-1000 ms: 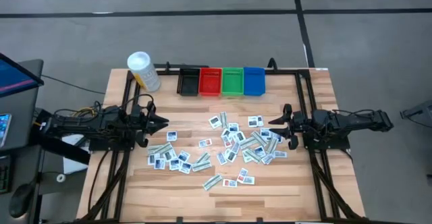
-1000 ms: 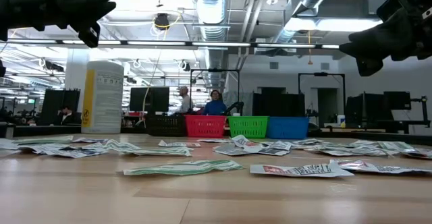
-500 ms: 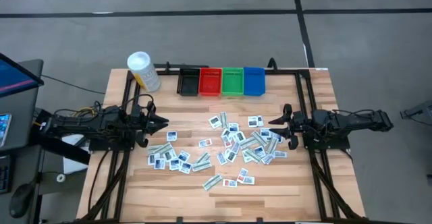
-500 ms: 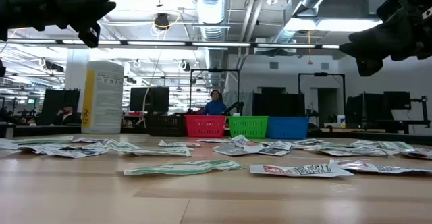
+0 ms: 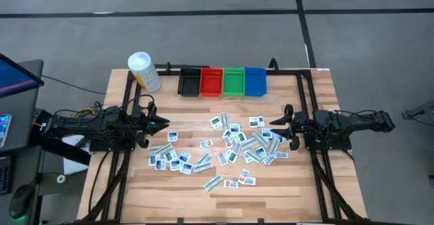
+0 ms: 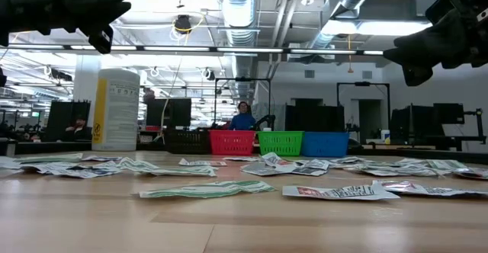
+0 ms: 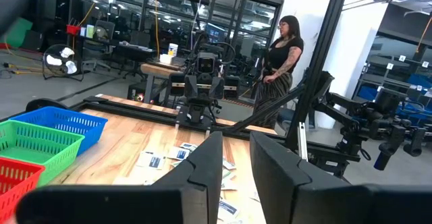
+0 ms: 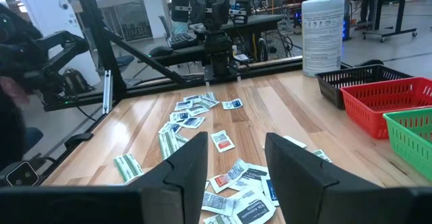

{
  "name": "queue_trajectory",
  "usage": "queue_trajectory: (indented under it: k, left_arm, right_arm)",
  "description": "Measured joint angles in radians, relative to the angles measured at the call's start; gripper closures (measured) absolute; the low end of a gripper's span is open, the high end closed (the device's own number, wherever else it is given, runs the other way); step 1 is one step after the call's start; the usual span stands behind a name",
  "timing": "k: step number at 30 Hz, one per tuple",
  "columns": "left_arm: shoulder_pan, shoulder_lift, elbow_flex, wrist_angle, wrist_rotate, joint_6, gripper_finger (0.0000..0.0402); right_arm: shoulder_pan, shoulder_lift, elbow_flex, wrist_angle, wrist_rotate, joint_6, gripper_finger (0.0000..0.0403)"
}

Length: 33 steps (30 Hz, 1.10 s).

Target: Pick & Place First Aid Supplies

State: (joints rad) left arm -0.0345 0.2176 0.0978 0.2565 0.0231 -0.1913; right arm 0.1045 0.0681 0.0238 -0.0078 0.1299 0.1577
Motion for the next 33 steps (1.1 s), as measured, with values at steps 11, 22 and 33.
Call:
queue_trajectory:
  k: [11,22,33]
  left_arm:
    - [0.0,0.0,0.0,0.025,0.0,-0.001,0.0325]
    - [0.001,0.001,-0.001,0.163,-0.15,-0.262,0.0325]
    - [0.002,0.001,-0.001,0.236,-0.364,-0.154,0.0325]
  right_arm:
    - [0.0,0.0,0.0,0.0,0.0,0.0,0.0259]
    - [0.0,0.0,0.0,0.0,0.0,0.0,0.0259]
    - [0.0,0.0,0.0,0.0,0.0,0.0,0.0259]
